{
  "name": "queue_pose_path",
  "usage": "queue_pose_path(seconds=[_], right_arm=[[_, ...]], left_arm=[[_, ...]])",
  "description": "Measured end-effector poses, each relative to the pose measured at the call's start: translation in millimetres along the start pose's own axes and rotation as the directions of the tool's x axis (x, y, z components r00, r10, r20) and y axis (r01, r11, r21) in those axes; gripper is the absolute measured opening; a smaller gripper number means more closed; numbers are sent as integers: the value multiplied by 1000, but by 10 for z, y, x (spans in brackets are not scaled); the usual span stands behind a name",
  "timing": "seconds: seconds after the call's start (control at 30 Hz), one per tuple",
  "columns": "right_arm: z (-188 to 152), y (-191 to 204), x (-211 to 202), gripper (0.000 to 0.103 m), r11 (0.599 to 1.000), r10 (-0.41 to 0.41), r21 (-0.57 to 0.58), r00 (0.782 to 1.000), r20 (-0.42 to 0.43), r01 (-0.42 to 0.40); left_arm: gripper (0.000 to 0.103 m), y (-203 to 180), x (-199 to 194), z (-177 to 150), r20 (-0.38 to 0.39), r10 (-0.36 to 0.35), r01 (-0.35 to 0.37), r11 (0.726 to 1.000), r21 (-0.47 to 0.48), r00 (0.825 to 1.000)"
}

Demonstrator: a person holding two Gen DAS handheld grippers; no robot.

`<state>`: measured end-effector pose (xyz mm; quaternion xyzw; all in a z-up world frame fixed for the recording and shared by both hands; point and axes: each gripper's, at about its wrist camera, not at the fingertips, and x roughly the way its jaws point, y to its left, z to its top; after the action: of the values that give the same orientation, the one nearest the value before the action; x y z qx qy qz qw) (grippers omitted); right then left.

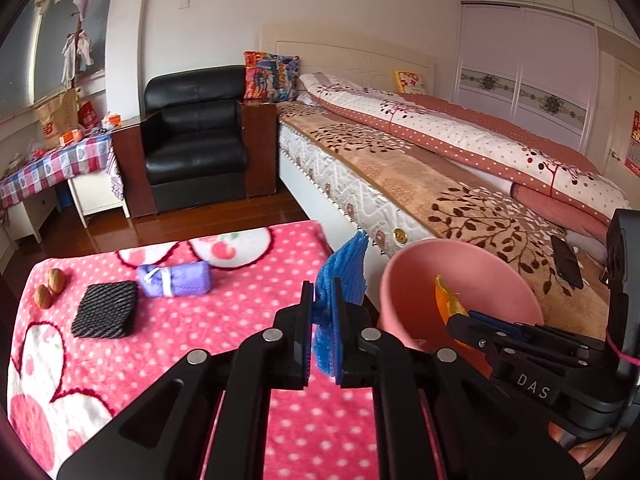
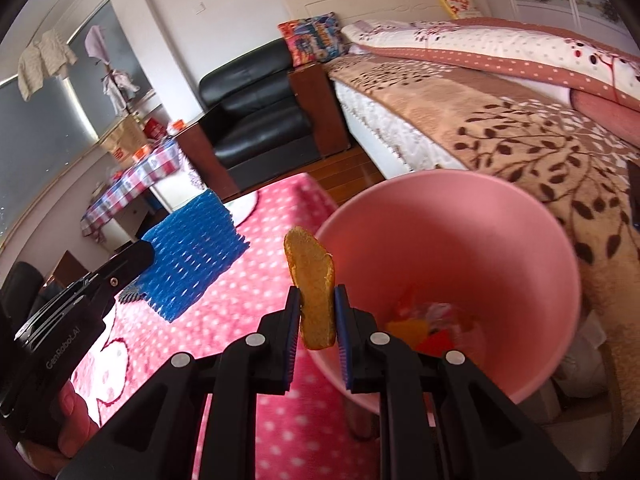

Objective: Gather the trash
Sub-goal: 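Carry the orange peel and blue net over the pink bucket, then open both tools to drop the peel and net into the bucket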

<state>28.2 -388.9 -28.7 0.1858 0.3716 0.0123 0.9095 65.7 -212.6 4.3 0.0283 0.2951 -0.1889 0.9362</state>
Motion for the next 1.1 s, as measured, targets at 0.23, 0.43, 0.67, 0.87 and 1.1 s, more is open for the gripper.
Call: queue_pose_path(seconds=[0.23, 0.43, 0.67, 0.87, 1.1], right_arm=[[43, -346, -36, 18, 997, -42, 60, 999, 11, 41], [30, -542, -28, 18, 994, -60, 96, 998, 12, 58], [14, -713, 15, 18, 990, -69, 123, 998, 0, 68], [-16, -785, 27, 19, 988, -74, 133, 997, -6, 75], [-16, -814, 29, 19, 988, -77, 132, 997, -5, 77]], left_arm=[[7, -257, 86, 42, 40, -51, 51, 999, 10, 998], [7, -389, 195, 53, 29, -109, 109, 994, 2, 994], [8, -570, 323, -3, -3, -140, 140, 990, 28, 990], [8, -702, 377, -45, -25, -169, 170, 984, 51, 985], [10, -762, 385, -54, -36, -184, 186, 981, 60, 982]])
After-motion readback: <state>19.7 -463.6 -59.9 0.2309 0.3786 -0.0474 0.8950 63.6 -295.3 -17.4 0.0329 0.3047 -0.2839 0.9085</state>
